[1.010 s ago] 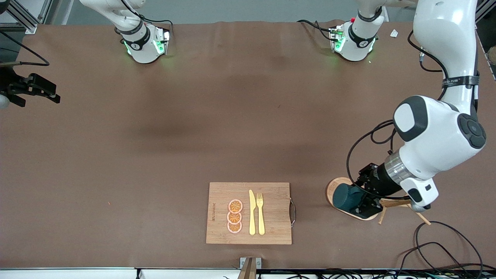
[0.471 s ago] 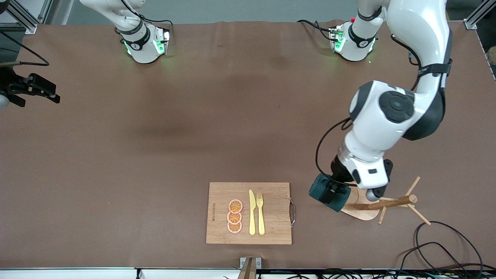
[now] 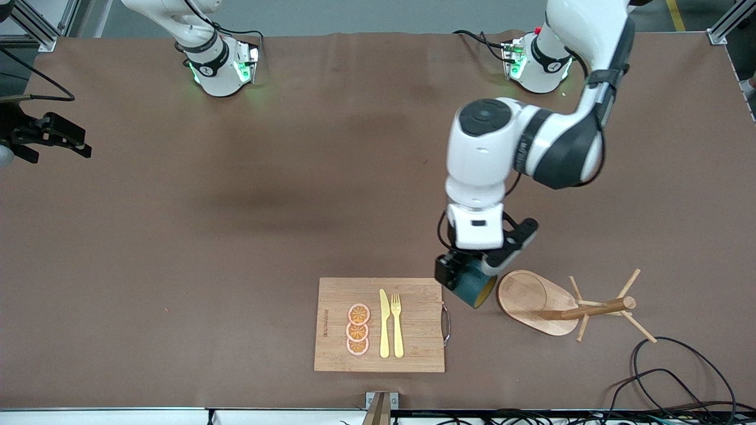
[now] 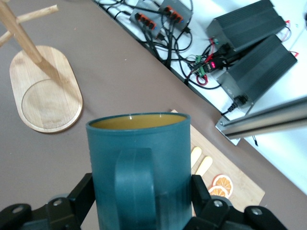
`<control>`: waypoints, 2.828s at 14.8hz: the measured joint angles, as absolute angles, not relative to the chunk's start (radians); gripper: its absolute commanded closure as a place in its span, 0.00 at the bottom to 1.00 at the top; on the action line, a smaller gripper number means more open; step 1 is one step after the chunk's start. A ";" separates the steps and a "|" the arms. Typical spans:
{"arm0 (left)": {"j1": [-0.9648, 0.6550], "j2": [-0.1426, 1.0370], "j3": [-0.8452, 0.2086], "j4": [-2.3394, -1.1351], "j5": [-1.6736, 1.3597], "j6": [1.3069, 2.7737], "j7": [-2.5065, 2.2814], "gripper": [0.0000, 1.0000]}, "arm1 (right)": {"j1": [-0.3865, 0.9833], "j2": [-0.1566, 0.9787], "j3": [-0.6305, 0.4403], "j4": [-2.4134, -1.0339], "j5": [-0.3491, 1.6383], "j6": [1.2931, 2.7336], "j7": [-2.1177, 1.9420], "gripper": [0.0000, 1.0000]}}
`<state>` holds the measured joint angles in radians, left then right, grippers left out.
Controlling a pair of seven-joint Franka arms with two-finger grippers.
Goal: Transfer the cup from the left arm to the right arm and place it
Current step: 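Lift the teal mug off the stand with the left gripper, then carry the mug across the table and lower it with the left gripper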
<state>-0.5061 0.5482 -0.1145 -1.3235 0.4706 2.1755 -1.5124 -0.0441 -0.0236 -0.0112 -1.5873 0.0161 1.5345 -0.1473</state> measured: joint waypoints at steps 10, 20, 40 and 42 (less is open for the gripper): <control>-0.762 0.606 -0.111 -1.353 0.914 2.012 -1.758 0.44 | -0.062 -0.015 -0.018 -1.608 0.016 1.547 -0.148 0.00; -0.921 0.653 -0.106 -1.353 1.068 1.876 -1.983 0.44 | -0.061 -0.015 -0.015 -1.614 0.016 1.559 -0.149 0.00; -1.146 0.987 -0.102 -1.358 1.362 1.647 -2.248 0.43 | -0.061 -0.015 -0.015 -1.614 0.016 1.560 -0.158 0.00; -1.149 1.007 -0.100 -1.357 1.374 1.646 -2.276 0.43 | -0.061 -0.015 -0.015 -1.614 0.016 1.563 -0.158 0.00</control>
